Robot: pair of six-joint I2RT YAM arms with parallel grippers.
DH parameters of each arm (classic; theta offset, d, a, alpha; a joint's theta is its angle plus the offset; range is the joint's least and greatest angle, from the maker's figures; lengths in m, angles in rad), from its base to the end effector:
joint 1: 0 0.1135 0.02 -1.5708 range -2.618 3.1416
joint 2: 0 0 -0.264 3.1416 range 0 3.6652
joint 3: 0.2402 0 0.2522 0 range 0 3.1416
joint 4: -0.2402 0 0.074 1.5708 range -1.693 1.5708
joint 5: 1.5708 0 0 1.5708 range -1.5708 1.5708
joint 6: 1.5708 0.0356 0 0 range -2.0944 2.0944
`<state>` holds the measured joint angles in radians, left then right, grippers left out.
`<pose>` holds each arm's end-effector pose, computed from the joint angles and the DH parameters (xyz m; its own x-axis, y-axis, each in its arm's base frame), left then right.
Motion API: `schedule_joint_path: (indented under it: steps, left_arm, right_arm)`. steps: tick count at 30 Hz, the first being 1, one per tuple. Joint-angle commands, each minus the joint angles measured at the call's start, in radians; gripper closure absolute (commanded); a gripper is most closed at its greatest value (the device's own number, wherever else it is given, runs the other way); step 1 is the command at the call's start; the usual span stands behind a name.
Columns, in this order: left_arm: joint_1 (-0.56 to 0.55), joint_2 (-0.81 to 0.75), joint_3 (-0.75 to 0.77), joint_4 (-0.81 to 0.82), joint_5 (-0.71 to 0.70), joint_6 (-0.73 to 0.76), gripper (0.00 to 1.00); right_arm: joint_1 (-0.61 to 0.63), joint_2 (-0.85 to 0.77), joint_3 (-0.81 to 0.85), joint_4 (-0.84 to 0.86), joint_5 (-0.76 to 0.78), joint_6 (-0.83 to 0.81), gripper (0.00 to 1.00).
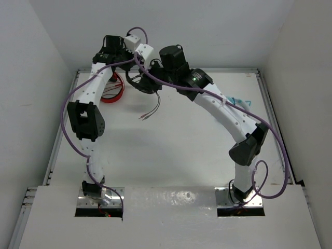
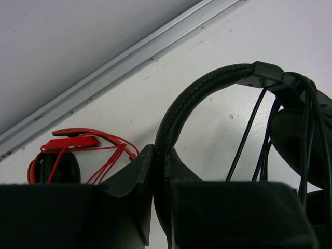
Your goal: Wrap the headphones
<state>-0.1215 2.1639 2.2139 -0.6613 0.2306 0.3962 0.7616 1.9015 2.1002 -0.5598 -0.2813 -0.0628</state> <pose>0.4935 -0.0685 0.3422 -0.4083 0.4283 -0.8061 0.5001 0.8437 0.1950 0.3082 0.3075 0.4321 -0.2018 -0.2757 -0.9398 -0.8653 0.4998 0.0392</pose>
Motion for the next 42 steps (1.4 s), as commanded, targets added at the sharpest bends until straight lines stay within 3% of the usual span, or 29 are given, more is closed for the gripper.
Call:
schedule_joint_path:
  steps: [1,4,8,11,16,20,26,28,31,38,40,41,42]
  left_arm:
    - [0.025,-0.018,0.016,0.022,0.003,0.038,1.00]
    - [0.025,-0.018,0.065,-0.023,0.016,0.049,1.00]
    - [0.025,-0.021,0.176,-0.081,0.097,0.036,1.00]
    - [0.022,-0.021,0.227,-0.133,0.170,0.039,1.00]
    - [0.022,-0.026,0.264,-0.230,0.332,0.053,1.00]
    - [0.025,-0.035,0.241,-0.262,0.381,0.004,1.00]
    - [0.036,-0.033,0.344,-0.200,0.489,-0.182,1.00]
    - [0.036,-0.032,0.372,-0.176,0.501,-0.233,1.00]
    - [0.036,-0.027,0.392,-0.144,0.539,-0.310,1.00]
    - [0.036,-0.026,0.377,-0.089,0.575,-0.405,1.00]
    - [0.036,-0.026,0.372,-0.077,0.576,-0.433,1.00]
    - [0.036,-0.027,0.372,-0.064,0.575,-0.444,1.00]
    - [0.036,-0.029,0.372,-0.060,0.569,-0.448,1.00]
  right_arm:
    - [-0.021,-0.042,0.049,0.011,0.349,-0.078,1.00]
    - [-0.103,-0.091,-0.038,0.081,0.589,-0.080,1.00]
    - [-0.237,-0.167,-0.273,0.260,0.697,-0.124,1.00]
    - [-0.277,-0.144,-0.337,0.398,0.712,-0.164,1.00]
    - [-0.343,-0.038,-0.269,0.554,0.634,-0.066,1.00]
    - [-0.419,0.036,-0.200,0.610,0.507,0.179,1.00]
    - [-0.447,0.083,-0.343,0.715,0.329,0.342,1.00]
    - [-0.446,0.102,-0.380,0.780,0.192,0.365,0.92]
    - [-0.444,0.123,-0.454,0.906,0.111,0.464,0.84]
    - [-0.420,0.214,-0.493,1.091,0.068,0.662,0.77]
    - [-0.412,0.241,-0.488,1.088,0.068,0.669,0.71]
    - [-0.404,0.246,-0.494,1.088,0.071,0.672,0.61]
    - [-0.401,0.252,-0.502,1.089,0.086,0.675,0.58]
